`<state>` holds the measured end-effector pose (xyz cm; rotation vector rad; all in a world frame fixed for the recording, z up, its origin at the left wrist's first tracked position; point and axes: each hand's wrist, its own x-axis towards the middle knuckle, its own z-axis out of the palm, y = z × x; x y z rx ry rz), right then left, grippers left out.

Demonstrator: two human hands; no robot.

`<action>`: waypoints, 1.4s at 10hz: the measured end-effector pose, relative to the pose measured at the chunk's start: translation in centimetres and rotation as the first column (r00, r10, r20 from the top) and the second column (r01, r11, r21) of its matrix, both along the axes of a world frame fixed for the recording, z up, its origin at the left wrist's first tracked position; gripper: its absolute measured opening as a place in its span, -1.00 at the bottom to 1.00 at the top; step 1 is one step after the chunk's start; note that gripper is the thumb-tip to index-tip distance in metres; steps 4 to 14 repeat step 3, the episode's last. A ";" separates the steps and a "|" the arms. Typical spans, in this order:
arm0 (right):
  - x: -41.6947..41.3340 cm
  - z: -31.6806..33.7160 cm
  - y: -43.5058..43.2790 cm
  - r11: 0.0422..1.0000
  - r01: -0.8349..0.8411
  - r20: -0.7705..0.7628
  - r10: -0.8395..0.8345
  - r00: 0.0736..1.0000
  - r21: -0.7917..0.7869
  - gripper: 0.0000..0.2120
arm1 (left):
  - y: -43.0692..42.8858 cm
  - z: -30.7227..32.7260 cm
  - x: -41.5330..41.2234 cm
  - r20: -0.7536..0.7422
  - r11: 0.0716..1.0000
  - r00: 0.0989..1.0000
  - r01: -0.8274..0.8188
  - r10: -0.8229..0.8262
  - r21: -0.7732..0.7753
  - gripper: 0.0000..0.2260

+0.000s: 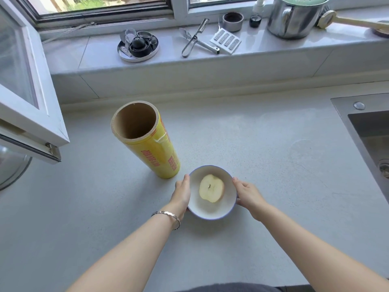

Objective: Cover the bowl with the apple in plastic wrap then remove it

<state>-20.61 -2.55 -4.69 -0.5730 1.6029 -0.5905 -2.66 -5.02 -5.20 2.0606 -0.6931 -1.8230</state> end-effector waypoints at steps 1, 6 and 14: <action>0.1 0.1 0.1 0.999 -0.018 -0.030 0.017 0.999 -0.027 -0.54 | 0.4 1.9 -0.6 0.098 0.995 0.991 0.096 -0.093 -0.024 -0.56; -1.6 3.5 -1.0 0.978 -0.184 -0.205 0.201 0.958 0.098 -0.68 | 1.0 5.7 -0.9 0.410 0.935 0.859 0.353 -0.308 -0.039 -0.47; -1.6 3.5 -1.0 0.978 -0.184 -0.205 0.201 0.958 0.098 -0.68 | 1.0 5.7 -0.9 0.410 0.935 0.859 0.353 -0.308 -0.039 -0.47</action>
